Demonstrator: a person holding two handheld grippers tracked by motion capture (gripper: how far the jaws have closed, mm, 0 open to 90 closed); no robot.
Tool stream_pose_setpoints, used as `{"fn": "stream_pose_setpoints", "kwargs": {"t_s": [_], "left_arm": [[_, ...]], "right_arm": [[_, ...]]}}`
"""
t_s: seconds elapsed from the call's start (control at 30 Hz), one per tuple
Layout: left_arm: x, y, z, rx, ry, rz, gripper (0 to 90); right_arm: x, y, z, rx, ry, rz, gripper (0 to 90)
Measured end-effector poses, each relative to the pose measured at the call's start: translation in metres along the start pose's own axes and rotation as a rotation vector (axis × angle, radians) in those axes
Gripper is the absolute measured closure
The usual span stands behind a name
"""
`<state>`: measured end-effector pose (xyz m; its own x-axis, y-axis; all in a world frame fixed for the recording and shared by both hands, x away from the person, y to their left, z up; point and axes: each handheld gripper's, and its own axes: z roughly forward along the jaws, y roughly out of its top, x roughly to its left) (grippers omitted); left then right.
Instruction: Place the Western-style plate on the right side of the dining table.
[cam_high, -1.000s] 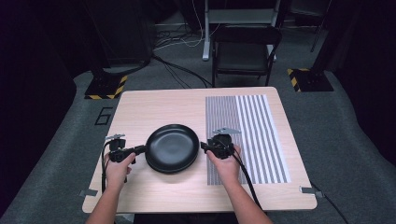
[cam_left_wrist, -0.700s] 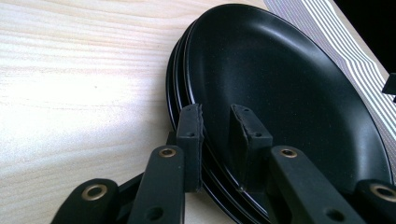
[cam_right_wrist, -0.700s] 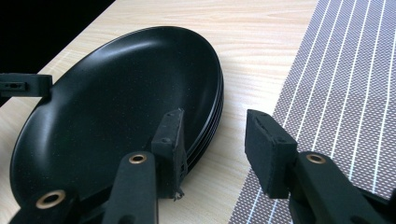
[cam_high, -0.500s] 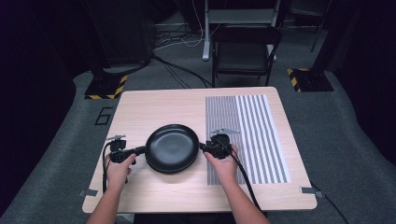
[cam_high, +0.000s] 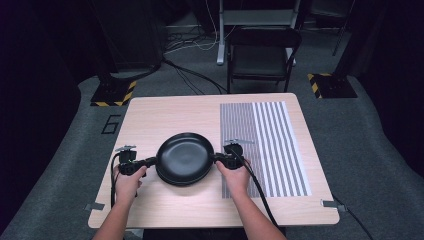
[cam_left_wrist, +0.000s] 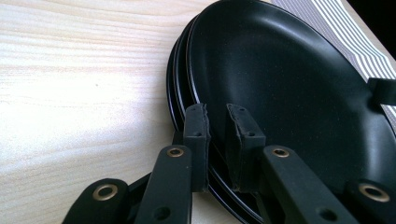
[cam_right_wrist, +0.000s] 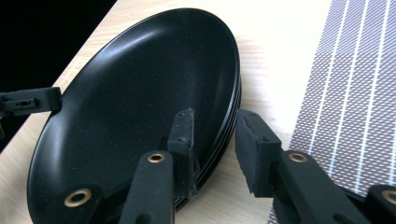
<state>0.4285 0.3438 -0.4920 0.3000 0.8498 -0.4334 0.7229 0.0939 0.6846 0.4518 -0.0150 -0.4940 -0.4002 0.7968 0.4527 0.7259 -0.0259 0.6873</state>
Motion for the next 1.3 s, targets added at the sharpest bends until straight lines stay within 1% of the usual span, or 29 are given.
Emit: {"fn": "stream_pose_setpoints", "kwargs": {"t_s": [0.07,0.17,0.23,0.3,0.33,0.37,0.43,0.53,0.6,0.63,0.67,0.7,0.73,0.8,0.83,0.87,0.97,1.07,1.17,1.2,1.23,1.3], "left_arm": [[0.001,-0.001,0.000,-0.005,-0.008,-0.015,79.6],[0.002,-0.001,0.000,-0.004,-0.012,-0.014,79.8],[0.001,-0.001,0.000,-0.006,-0.008,-0.014,79.8],[-0.001,-0.001,0.000,-0.006,0.000,0.001,79.8],[-0.002,-0.002,0.001,-0.011,0.004,-0.003,79.7],[-0.002,-0.002,0.001,-0.005,0.003,0.011,79.7],[-0.003,-0.002,0.001,-0.002,-0.001,0.005,79.8],[-0.005,-0.002,0.003,-0.007,-0.003,-0.002,79.8],[-0.005,-0.002,0.004,-0.002,-0.012,-0.002,79.7],[-0.006,-0.003,0.005,-0.006,-0.018,-0.019,79.6],[-0.006,-0.003,0.006,-0.005,-0.023,-0.028,79.6],[-0.005,-0.003,0.007,-0.007,-0.031,-0.031,79.6],[-0.006,-0.003,0.008,-0.008,-0.035,-0.042,79.5],[-0.007,-0.003,0.010,-0.005,-0.037,-0.034,79.4],[-0.008,-0.003,0.011,-0.008,-0.035,-0.041,79.3],[-0.008,-0.003,0.012,-0.007,-0.035,-0.034,79.3],[-0.009,-0.003,0.014,-0.017,-0.043,-0.057,79.3],[-0.008,-0.006,0.015,-0.031,-0.049,-0.077,78.9],[-0.008,-0.007,0.015,-0.031,-0.048,-0.079,78.2],[-0.008,-0.007,0.015,-0.031,-0.047,-0.079,78.1],[-0.009,-0.008,0.015,-0.032,-0.045,-0.088,78.1],[-0.009,-0.008,0.015,-0.034,-0.045,-0.088,78.1]], "right_arm": [[0.000,0.000,0.002,0.013,0.014,0.022,69.9],[-0.001,-0.002,0.005,0.033,0.011,0.032,72.2],[-0.001,-0.003,0.007,0.045,0.017,0.056,71.8],[-0.001,-0.002,0.008,0.044,0.007,0.045,72.0],[0.000,-0.002,0.008,0.045,0.009,0.049,72.2],[-0.001,-0.002,0.007,0.048,0.009,0.056,72.3],[-0.002,-0.002,0.007,0.049,0.014,0.077,72.5],[-0.004,-0.002,0.007,0.046,0.033,0.110,73.0],[-0.005,-0.001,0.006,0.039,0.029,0.121,73.3],[-0.005,0.000,0.005,0.036,0.026,0.122,73.4],[-0.006,0.000,0.005,0.032,0.022,0.117,73.5],[-0.007,0.001,0.004,0.030,0.023,0.122,73.6],[-0.008,0.001,0.004,0.026,0.022,0.124,73.8],[-0.010,0.003,0.002,0.016,0.022,0.131,74.1],[-0.010,0.003,0.002,0.011,0.024,0.140,74.2],[-0.011,0.004,0.001,0.009,0.026,0.144,74.2],[-0.013,0.004,0.000,-0.004,0.024,0.144,74.2],[-0.014,0.003,0.001,-0.019,0.031,0.153,73.9],[-0.013,-0.001,0.000,-0.024,0.039,0.161,72.5],[-0.012,-0.003,0.000,-0.025,0.038,0.158,71.7],[-0.011,-0.004,-0.001,-0.025,0.040,0.150,71.0],[-0.010,-0.008,-0.003,-0.021,0.047,0.155,69.7]]}}
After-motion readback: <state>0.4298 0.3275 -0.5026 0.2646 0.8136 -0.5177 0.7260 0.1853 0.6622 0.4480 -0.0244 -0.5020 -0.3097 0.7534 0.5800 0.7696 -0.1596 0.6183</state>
